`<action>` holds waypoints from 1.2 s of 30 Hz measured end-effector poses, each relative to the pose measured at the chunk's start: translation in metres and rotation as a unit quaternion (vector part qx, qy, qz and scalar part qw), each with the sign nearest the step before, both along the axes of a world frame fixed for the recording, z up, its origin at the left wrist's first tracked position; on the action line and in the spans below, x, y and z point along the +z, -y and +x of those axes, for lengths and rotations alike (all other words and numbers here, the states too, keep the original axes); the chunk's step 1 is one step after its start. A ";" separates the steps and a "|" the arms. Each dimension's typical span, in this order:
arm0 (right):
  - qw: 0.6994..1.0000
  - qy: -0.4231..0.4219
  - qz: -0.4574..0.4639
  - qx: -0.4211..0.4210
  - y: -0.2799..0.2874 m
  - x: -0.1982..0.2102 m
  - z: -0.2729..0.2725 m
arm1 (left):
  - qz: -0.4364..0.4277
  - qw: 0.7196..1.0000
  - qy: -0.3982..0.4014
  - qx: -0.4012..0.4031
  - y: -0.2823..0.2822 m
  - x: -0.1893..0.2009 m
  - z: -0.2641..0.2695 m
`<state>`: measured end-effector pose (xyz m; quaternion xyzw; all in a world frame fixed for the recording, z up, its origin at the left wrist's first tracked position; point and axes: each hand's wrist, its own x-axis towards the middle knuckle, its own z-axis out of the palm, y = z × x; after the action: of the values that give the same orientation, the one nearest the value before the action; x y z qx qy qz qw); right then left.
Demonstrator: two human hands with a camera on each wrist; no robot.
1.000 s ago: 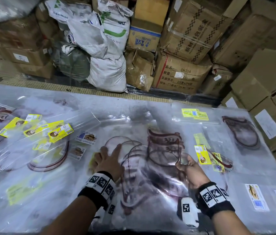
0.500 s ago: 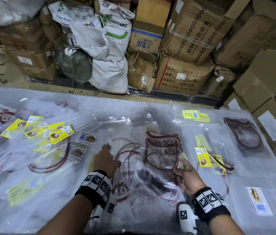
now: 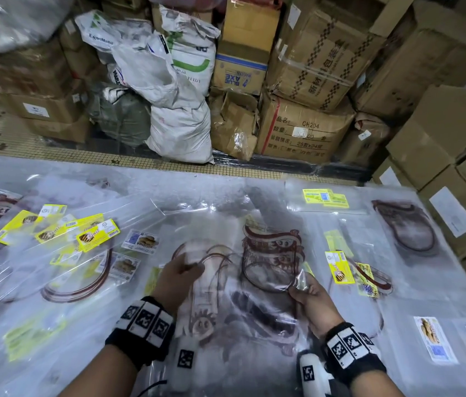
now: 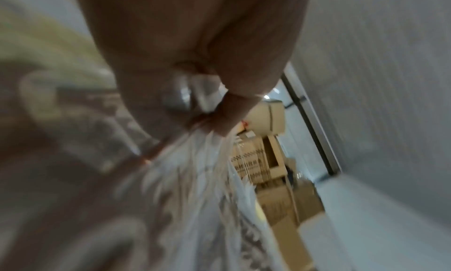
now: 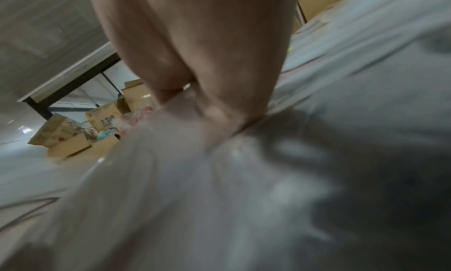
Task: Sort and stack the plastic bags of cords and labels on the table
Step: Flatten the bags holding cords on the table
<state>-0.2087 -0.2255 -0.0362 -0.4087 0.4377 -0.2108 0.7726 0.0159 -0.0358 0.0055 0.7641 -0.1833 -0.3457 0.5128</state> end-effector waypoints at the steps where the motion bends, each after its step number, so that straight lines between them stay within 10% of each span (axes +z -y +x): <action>1: 1.000 0.001 -0.003 0.002 0.000 0.000 0.000 | -0.048 0.995 -0.083 -0.010 -0.002 0.002 0.000; 4: 1.000 0.006 -0.003 0.008 0.000 -0.003 -0.002 | -0.050 0.985 -0.149 -0.066 -0.005 -0.003 0.003; 12: 0.999 0.044 -0.008 0.028 -0.002 0.004 -0.004 | -0.093 0.969 -0.194 0.120 -0.007 -0.012 0.007; 17: 0.999 0.044 -0.008 0.030 -0.001 0.002 -0.005 | -0.031 0.996 -0.066 0.045 -0.007 -0.010 0.005; 22: 0.999 0.043 0.003 0.025 0.000 -0.004 -0.006 | -0.124 0.959 -0.223 0.120 0.000 -0.003 0.007; 36: 0.999 0.028 -0.034 0.025 -0.001 0.007 -0.006 | -0.103 0.987 0.098 -0.078 0.015 0.086 0.030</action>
<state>-0.2145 -0.2241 -0.0289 -0.4394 0.3982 -0.2178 0.7752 0.0459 -0.0505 0.0919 0.7205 -0.3260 -0.2875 0.5403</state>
